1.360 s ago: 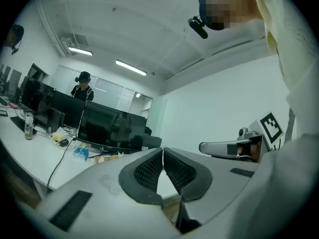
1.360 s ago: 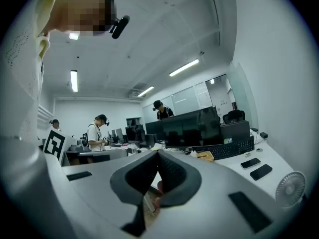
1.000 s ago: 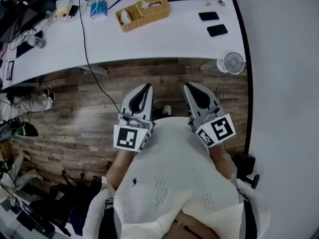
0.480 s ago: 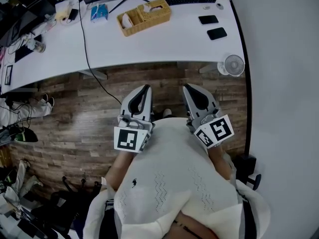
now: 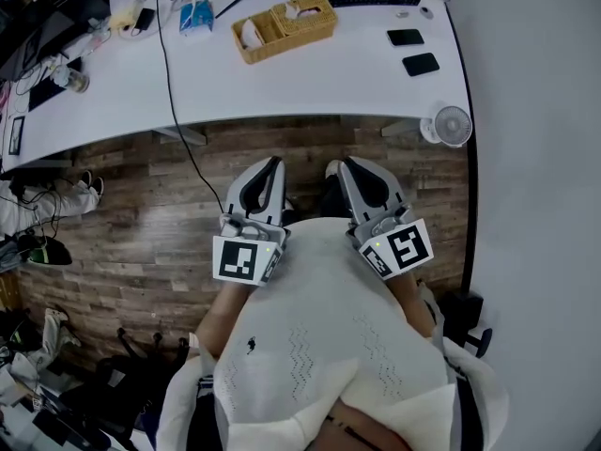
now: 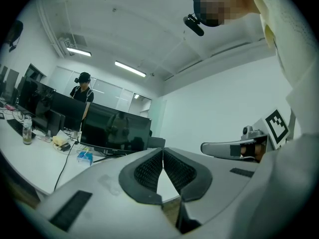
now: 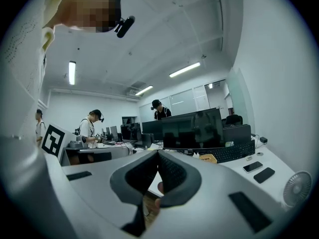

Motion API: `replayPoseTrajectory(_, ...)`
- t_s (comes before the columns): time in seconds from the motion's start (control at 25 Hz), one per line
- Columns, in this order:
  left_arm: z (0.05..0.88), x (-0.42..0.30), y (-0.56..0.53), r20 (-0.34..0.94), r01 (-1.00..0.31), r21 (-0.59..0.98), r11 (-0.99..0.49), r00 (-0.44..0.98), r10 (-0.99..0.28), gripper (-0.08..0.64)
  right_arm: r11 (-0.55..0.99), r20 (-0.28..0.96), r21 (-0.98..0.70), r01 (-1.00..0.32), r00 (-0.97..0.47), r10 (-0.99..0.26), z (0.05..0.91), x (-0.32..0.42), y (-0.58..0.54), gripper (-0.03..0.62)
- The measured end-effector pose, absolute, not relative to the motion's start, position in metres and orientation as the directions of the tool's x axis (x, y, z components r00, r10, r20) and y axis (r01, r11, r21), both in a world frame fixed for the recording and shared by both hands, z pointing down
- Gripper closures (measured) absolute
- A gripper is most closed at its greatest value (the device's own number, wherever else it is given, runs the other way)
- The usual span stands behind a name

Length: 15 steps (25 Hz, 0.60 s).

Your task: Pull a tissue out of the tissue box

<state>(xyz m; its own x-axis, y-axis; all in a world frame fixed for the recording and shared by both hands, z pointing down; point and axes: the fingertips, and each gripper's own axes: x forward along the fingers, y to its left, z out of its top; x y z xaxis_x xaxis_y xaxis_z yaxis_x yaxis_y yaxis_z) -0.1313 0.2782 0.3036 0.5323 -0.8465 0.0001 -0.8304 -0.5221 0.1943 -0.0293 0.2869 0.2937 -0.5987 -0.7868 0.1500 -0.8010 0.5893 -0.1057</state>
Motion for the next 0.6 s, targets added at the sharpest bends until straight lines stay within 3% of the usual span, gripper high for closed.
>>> replayPoseTrajectory(0.6, 0.308, -0.112, 0.182, 0.019, -0.890, 0.174, -0.421, 0.431, -0.902, 0.540, 0.700, 0.163, -0.081, -0.710, -0.702, -0.693, 0.299, -0.016, 0.179, 0.591)
